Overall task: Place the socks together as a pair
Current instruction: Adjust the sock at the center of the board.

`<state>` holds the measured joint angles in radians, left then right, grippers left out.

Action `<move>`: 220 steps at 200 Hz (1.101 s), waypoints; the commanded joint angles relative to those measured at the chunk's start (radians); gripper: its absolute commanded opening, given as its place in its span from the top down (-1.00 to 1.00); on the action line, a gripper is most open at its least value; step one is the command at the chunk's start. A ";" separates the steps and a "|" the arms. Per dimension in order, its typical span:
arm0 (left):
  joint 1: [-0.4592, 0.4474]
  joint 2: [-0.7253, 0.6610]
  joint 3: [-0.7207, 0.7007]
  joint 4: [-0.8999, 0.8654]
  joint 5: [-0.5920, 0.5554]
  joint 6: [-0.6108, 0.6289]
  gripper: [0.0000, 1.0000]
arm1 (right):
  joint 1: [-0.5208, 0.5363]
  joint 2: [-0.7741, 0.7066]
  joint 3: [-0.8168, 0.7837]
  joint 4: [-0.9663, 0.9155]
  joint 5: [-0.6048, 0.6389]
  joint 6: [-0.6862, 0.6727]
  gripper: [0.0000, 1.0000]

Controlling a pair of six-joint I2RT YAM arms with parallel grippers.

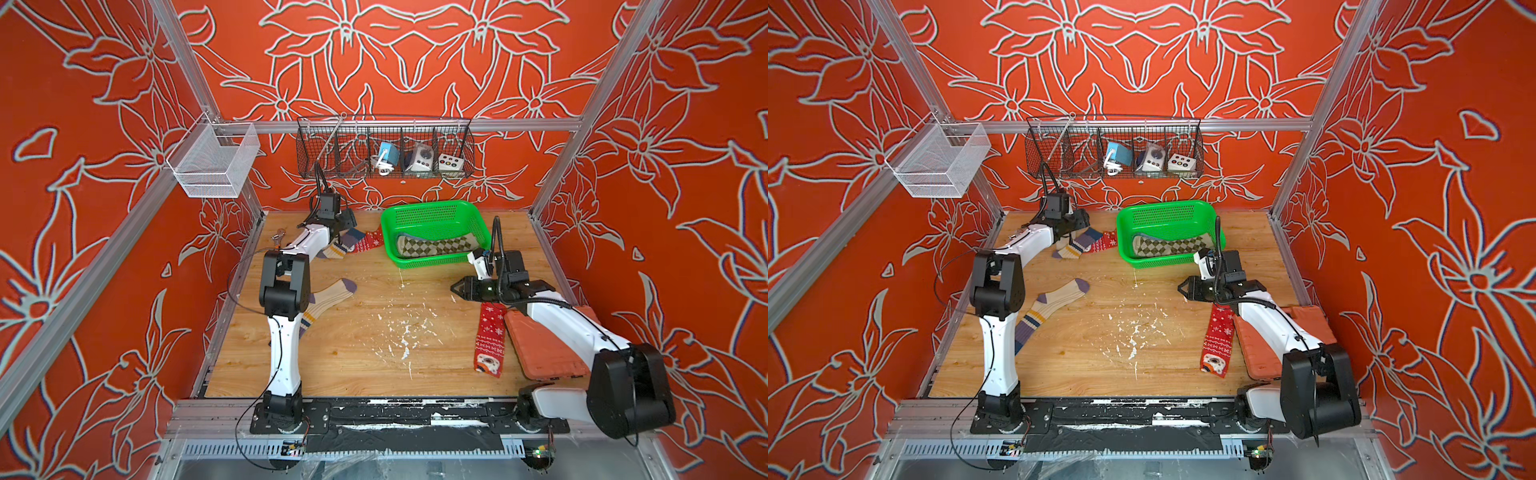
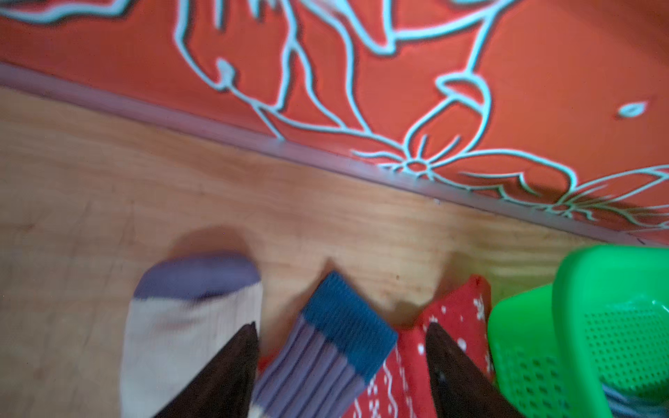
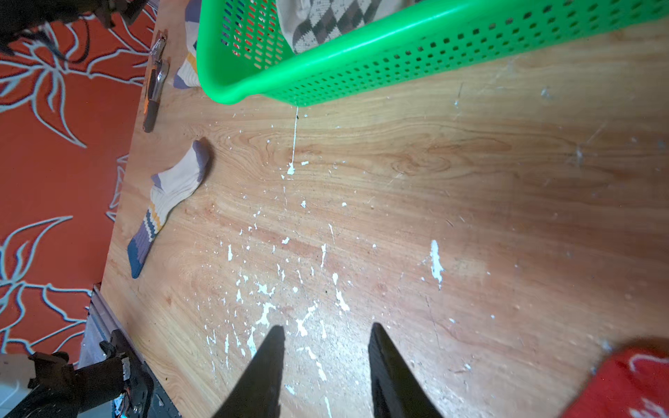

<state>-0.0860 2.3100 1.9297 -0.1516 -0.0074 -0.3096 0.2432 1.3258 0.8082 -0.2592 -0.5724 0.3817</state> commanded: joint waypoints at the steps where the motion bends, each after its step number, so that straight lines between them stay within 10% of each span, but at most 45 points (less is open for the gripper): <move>1: 0.000 0.116 0.183 -0.150 -0.014 0.031 -0.38 | 0.013 0.027 -0.007 0.074 0.015 0.002 0.23; 42: 0.004 0.258 0.342 -0.221 0.010 0.034 -0.36 | 0.030 0.078 -0.002 0.093 0.022 -0.006 0.27; 158: 0.003 0.251 0.170 -0.188 0.064 -0.008 -0.24 | 0.044 0.070 -0.001 0.088 0.028 -0.015 0.37; 220: 0.003 0.177 0.014 -0.206 0.087 0.004 0.15 | 0.045 0.049 -0.005 0.081 0.025 -0.014 0.45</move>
<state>-0.0788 2.5141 2.0541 -0.2512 0.0460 -0.3050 0.2806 1.4014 0.8082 -0.1795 -0.5560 0.3798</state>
